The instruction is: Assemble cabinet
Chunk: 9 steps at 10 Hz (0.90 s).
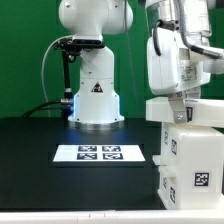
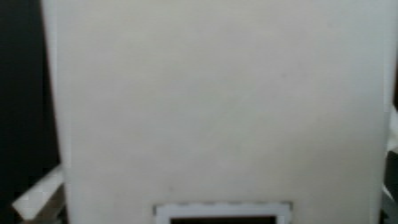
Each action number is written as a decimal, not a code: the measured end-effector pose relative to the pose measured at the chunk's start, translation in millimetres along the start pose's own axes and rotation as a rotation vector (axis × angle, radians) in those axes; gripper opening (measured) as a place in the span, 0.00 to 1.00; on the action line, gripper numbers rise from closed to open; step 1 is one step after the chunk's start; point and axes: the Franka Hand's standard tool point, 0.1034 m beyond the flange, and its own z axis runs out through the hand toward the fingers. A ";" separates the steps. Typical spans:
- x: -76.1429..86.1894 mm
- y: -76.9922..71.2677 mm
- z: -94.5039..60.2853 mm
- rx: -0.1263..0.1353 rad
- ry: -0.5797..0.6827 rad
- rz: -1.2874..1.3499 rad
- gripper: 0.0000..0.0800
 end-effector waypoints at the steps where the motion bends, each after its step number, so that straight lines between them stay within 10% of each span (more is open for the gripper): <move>1: -1.1 0.3 0.0 -0.002 -0.015 -0.004 0.69; 4: -0.9 0.4 0.4 -0.002 -0.015 -0.041 0.69; 5: -0.8 0.5 0.3 -0.003 -0.014 -0.048 0.92; 6: -1.2 3.4 -2.4 -0.027 -0.013 -0.097 0.92; 9: -15.0 5.0 -32.9 -0.057 -0.060 -0.253 0.99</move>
Offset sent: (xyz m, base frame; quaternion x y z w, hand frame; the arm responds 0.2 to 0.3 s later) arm 0.0000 0.0000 0.0000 0.0000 0.0000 0.0000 1.0000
